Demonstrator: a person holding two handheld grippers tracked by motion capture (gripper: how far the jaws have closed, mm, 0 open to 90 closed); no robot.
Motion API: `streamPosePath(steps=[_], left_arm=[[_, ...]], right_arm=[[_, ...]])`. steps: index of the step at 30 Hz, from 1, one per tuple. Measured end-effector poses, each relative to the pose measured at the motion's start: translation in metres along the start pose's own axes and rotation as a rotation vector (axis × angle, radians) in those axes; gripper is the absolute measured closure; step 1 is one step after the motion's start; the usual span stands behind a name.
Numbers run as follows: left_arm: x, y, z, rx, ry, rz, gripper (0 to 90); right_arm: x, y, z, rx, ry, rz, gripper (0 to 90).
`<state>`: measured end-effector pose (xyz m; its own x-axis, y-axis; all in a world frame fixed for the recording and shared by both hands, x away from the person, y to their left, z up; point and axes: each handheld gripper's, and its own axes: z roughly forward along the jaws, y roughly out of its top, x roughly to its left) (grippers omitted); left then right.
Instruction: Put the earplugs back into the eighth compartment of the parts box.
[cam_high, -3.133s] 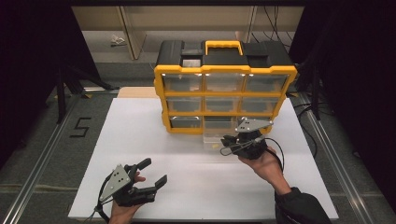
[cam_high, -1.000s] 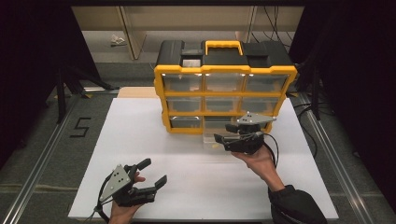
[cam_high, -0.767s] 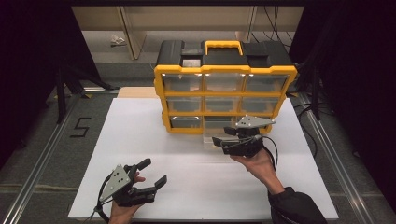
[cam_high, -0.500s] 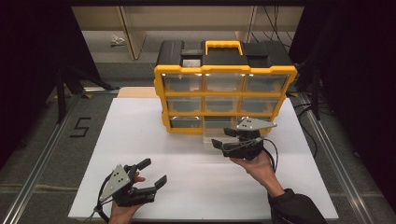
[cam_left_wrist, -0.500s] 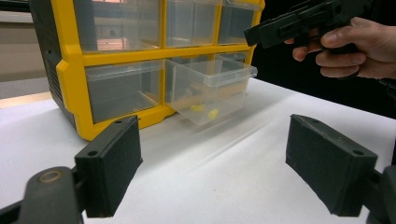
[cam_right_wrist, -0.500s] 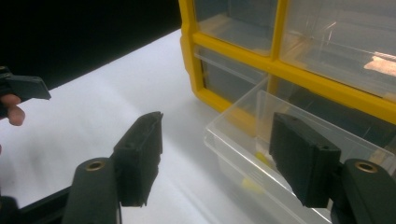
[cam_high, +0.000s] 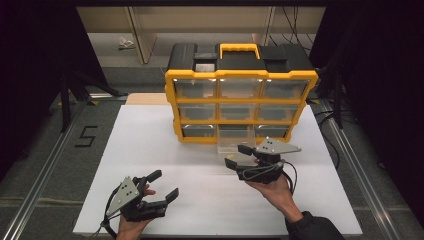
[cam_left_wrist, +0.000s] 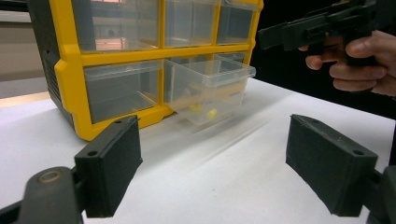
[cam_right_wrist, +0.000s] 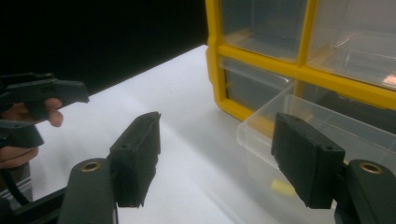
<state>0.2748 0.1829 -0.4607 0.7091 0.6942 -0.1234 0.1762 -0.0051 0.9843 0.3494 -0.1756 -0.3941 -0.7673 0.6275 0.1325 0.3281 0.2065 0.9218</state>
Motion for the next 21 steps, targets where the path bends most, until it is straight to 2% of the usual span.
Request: streamPosePath(steps=[8,21], left_arm=[[0.0,0.0,0.0,0.005,-0.007,-0.003,17.4],[-0.001,0.0,0.001,0.011,-0.014,-0.003,17.1]], right_arm=[[0.007,-0.012,-0.012,-0.078,0.009,0.001,32.0],[0.011,-0.027,-0.03,-0.147,0.001,-0.001,26.7]])
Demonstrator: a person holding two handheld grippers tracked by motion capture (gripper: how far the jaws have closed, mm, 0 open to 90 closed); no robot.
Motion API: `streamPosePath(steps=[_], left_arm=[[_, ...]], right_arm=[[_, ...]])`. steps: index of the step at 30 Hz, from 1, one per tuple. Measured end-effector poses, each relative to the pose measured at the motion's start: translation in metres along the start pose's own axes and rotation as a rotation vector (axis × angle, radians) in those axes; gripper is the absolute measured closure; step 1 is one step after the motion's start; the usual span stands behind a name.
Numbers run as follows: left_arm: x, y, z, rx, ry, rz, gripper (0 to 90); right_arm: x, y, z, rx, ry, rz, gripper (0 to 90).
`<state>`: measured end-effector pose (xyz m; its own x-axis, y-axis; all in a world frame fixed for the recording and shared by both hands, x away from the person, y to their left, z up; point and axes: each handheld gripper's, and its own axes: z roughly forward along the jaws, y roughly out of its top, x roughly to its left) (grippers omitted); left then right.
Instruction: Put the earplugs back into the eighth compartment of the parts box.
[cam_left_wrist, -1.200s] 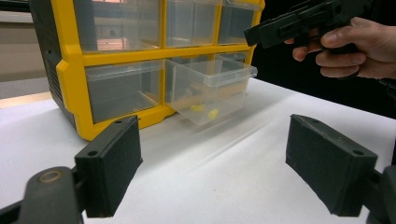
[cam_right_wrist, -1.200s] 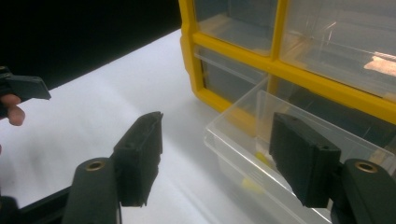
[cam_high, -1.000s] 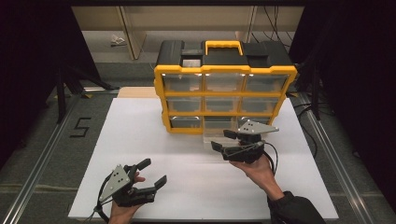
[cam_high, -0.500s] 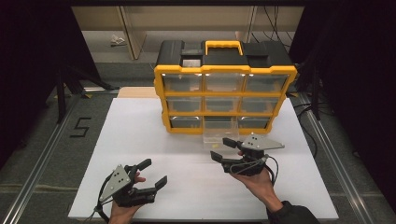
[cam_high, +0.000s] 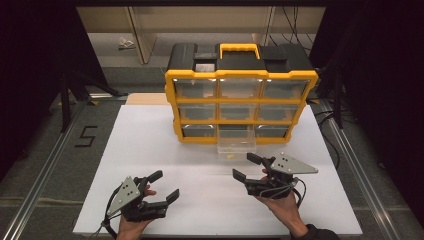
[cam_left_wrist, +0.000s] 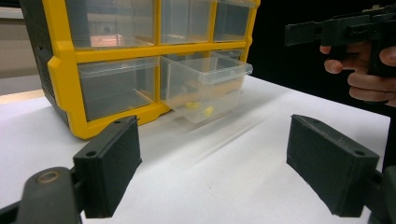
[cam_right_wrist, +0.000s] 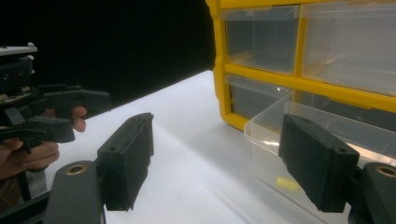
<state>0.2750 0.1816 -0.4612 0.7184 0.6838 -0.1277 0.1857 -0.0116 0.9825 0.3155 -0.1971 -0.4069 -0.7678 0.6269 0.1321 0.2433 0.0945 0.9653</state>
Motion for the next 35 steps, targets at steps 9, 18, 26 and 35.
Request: streamPosePath(steps=[9,18,26,35], left_arm=[[0.0,0.0,0.0,-0.003,0.004,0.003,17.0],[0.0,0.0,-0.001,-0.007,0.006,0.002,16.9],[-0.001,-0.001,0.0,-0.006,0.001,0.004,16.9],[0.0,-0.001,0.0,-0.009,0.005,0.003,17.0]], right_arm=[[0.002,-0.016,-0.015,-0.031,-0.015,0.003,23.3],[0.009,-0.026,-0.024,-0.022,-0.01,0.001,22.2],[0.007,-0.029,-0.032,-0.045,-0.031,0.005,21.4],[0.007,-0.029,-0.032,-0.047,-0.039,-0.009,21.6]])
